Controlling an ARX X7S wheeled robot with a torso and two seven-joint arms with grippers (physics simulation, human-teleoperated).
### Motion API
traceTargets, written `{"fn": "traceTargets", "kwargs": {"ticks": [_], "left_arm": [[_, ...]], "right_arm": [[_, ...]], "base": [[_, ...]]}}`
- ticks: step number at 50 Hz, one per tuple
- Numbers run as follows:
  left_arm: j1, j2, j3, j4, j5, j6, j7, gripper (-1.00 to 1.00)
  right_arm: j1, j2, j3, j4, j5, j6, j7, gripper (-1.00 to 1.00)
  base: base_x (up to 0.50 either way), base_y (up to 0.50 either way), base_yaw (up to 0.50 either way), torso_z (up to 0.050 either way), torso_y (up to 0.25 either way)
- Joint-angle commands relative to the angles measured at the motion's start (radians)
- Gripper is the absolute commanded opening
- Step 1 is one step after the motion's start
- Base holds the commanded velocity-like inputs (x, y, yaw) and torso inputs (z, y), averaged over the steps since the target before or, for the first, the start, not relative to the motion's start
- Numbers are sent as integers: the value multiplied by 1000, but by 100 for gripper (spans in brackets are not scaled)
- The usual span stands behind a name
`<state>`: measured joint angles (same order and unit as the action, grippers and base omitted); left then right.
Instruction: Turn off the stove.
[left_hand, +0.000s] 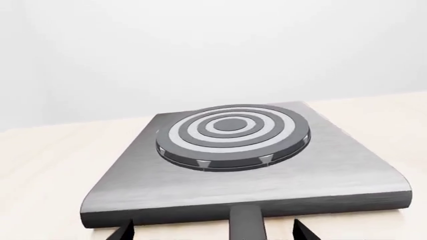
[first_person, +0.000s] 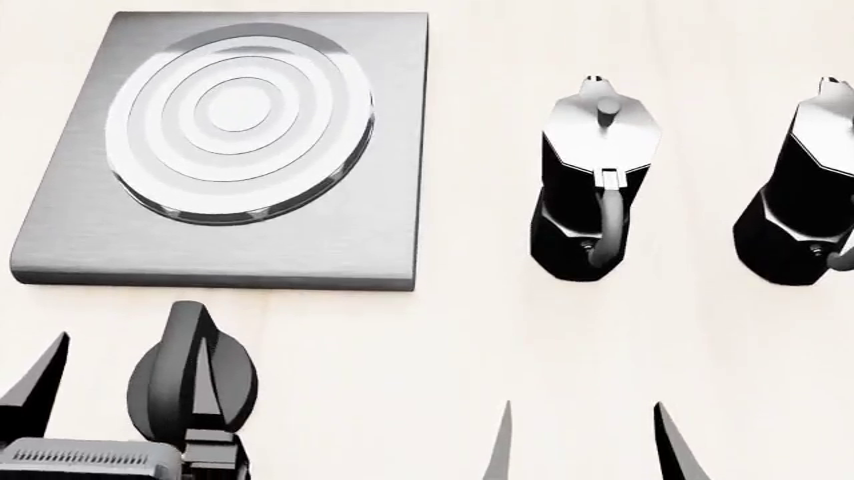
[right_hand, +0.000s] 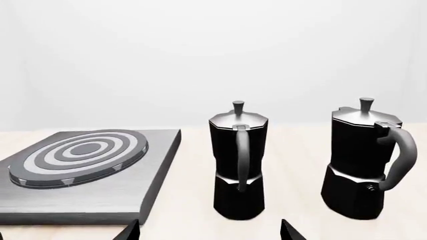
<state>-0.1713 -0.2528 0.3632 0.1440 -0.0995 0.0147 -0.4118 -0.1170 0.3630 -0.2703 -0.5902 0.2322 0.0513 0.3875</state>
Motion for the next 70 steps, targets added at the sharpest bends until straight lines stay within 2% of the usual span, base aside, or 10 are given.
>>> {"fn": "traceTargets", "kwargs": {"ticks": [1, 34, 70], "left_arm": [[-12, 24, -27, -46, 13, 23, 11, 100], [-55, 33, -22, -176, -35, 37, 28, 100], [27, -4, -36, -108, -53, 26, -17, 100]], "right_arm": [[2, -15, 21, 7, -14, -1, -22, 100], [7, -8, 13, 9, -7, -1, -13, 100], [8, 2, 7, 11, -5, -7, -2, 100]], "base": [[0, 0, 0, 0, 0], [0, 0, 0, 0, 0], [0, 0, 0, 0, 0]]}}
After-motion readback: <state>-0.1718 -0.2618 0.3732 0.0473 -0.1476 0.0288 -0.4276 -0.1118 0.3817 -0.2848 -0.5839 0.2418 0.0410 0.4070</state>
